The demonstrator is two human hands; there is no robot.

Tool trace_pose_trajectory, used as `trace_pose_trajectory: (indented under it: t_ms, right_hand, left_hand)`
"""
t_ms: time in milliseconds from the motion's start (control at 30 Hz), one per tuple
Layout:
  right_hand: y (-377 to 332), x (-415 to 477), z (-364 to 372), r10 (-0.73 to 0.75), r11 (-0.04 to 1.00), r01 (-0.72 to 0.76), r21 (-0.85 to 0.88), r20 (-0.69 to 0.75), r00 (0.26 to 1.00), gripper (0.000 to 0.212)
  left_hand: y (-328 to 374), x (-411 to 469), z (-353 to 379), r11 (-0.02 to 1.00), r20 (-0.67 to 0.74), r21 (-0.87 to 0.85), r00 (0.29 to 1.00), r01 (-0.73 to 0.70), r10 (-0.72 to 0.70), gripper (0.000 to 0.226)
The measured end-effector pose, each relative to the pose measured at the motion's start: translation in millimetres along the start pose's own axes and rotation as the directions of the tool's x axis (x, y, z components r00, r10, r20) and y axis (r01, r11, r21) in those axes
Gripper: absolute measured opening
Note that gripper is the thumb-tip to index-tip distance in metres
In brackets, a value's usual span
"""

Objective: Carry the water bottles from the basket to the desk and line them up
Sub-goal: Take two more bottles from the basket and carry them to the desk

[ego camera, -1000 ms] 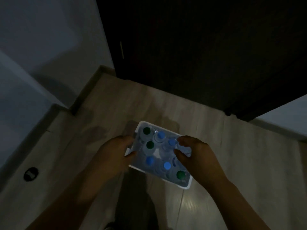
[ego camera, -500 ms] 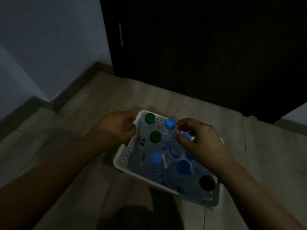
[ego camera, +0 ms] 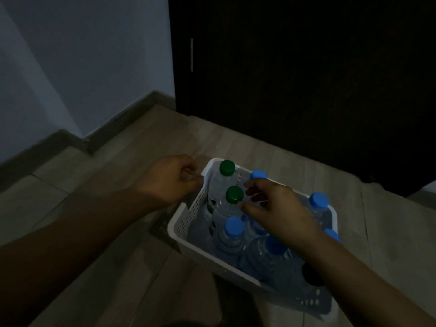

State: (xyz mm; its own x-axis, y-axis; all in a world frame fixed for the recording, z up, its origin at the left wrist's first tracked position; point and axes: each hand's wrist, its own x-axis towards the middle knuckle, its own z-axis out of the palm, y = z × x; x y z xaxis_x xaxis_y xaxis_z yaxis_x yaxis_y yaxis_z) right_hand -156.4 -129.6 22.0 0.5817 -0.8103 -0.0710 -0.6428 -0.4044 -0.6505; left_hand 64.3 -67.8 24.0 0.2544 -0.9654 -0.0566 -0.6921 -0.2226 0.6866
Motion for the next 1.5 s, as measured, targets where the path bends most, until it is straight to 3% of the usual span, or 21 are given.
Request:
trace_pose_trajectory:
  t_ms: [133,300,500,900,1100,1333,1500]
  right_hand:
    - [-2.7,9.2,11.9,0.006,1.0,-0.006,0.021,0.002,1.0,0.051]
    - [2.3,13.0,19.7,0.007,1.0,-0.007,-0.018,0.029,1.0,0.024]
    - [7.9,9.4,19.2,-0.025,0.995,0.022,-0.094,-0.032,0.999,0.025]
    - [-1.1,-19.0,-6.9,-0.037,0.958,0.13,0.255,-0.341,0.939,0.021]
    - [-16.2,-31.7,-24.1,-0.013,0.833,0.274,0.481,-0.477,0.879,0.019]
    - [-34.8,-36.4,-36.8,0.056,0.719,0.394,0.573,-0.612,0.788,0.023]
    - [-35.0,-40.9,-46.3,0.079,0.725,0.393,0.565,-0.636,0.768,0.03]
  left_hand:
    - [-6.1,-3.3,3.2,1.0,-0.017,-0.03,1.0,0.009,-0.01,0.025]
    - [-10.0,-0.5,7.9,0.996,-0.033,-0.083,0.999,0.016,-0.019,0.028]
    - [-13.3,9.2,14.5,0.997,-0.059,-0.078,0.998,-0.005,0.001,0.029]
    - [-6.2,43.2,49.7,0.953,-0.087,-0.289,0.993,-0.096,0.074,0.04]
    - [0.0,46.3,62.5,0.953,-0.09,-0.256,0.986,-0.16,0.142,0.025]
    - [6.8,51.6,80.5,0.929,-0.104,-0.36,0.993,-0.082,0.048,0.023]
    - [1.7,46.8,87.1,0.891,-0.165,-0.445,0.986,-0.087,0.014,0.009]
